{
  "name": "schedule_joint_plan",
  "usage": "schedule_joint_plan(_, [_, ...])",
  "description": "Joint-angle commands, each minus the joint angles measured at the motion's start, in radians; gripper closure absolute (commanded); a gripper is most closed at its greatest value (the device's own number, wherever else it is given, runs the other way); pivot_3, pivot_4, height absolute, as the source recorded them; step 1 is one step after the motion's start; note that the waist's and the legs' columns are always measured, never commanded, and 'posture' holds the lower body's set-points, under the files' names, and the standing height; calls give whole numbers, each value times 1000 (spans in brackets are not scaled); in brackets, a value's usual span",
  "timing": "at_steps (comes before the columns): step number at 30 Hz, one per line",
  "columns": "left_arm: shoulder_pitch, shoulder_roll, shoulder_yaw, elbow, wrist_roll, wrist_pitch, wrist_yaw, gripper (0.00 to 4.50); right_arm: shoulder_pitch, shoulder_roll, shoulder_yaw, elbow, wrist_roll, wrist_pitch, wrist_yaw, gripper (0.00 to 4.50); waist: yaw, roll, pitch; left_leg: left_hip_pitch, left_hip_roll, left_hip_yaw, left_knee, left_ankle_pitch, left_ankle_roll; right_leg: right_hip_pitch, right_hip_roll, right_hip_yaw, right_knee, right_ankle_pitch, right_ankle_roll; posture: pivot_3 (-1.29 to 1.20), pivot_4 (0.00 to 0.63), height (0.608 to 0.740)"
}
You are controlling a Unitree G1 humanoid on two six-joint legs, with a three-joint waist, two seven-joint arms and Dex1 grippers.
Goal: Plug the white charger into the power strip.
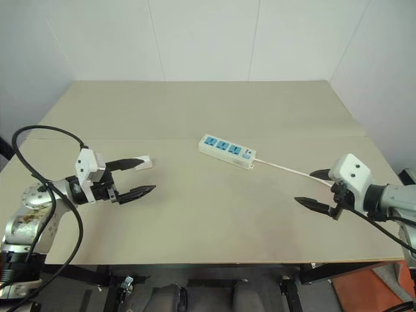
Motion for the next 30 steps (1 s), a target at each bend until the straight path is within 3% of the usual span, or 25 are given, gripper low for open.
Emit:
schedule_joint_plan(1, [-6,11,25,-28,-18,2,5,41,-12,-3,-16,-6,-1,-24,-15,0,0,0,0,0,0,0,0,0,0,0,0,0,0,0,0,0,150,740])
schedule_joint_plan(12, [-31,0,13,-9,-11,-4,4,41,-9,2,-25,-26,8,-24,-42,0,0,0,0,0,0,0,0,0,0,0,0,0,0,0,0,0,150,740])
schedule_joint_plan(19, [-40,-6,7,0,-7,-10,2,41,-146,54,39,119,-22,-59,-76,0,-3,0,0,0,0,0,0,0,0,0,0,0,0,0,0,0,150,740])
schedule_joint_plan(22, [-55,-13,-3,8,-3,-10,3,41,-277,90,122,276,-73,-115,-58,0,-6,0,0,0,0,0,0,0,0,0,0,0,0,2,-2,0,150,740])
schedule_joint_plan(30, [-69,-19,-16,18,-1,-17,-4,41,-730,250,312,934,-258,-355,-18,0,-24,-1,1,-2,0,1,-1,0,0,-1,0,0,-4,6,-6,0,150,740])
